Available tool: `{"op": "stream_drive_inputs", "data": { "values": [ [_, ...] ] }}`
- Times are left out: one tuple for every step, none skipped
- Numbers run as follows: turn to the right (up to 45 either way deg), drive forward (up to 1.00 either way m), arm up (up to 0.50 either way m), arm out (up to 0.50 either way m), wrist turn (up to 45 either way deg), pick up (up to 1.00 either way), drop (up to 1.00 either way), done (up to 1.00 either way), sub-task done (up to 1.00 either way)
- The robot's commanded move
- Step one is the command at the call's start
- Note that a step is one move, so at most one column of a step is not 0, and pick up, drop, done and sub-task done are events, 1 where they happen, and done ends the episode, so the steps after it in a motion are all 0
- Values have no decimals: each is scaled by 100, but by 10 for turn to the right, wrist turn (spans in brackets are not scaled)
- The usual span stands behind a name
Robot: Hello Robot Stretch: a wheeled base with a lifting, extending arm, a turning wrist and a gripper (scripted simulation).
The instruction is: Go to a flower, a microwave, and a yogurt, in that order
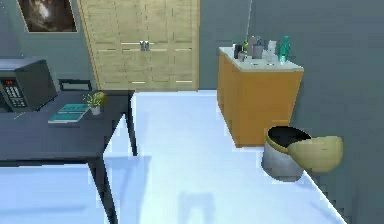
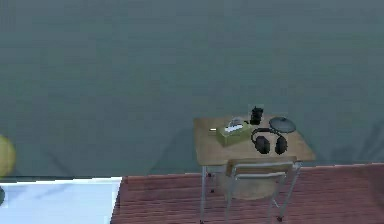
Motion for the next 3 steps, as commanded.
{"op": "stream_drive_inputs", "data": {
  "values": [
    [0, 55, 0, 0, 0, 0, 0, 0, 0],
    [0, 45, 0, 0, 0, 0, 0, 0, 0],
    [-450, 0, 0, 0, 0, 0, 0, 0, 0]
  ]
}}
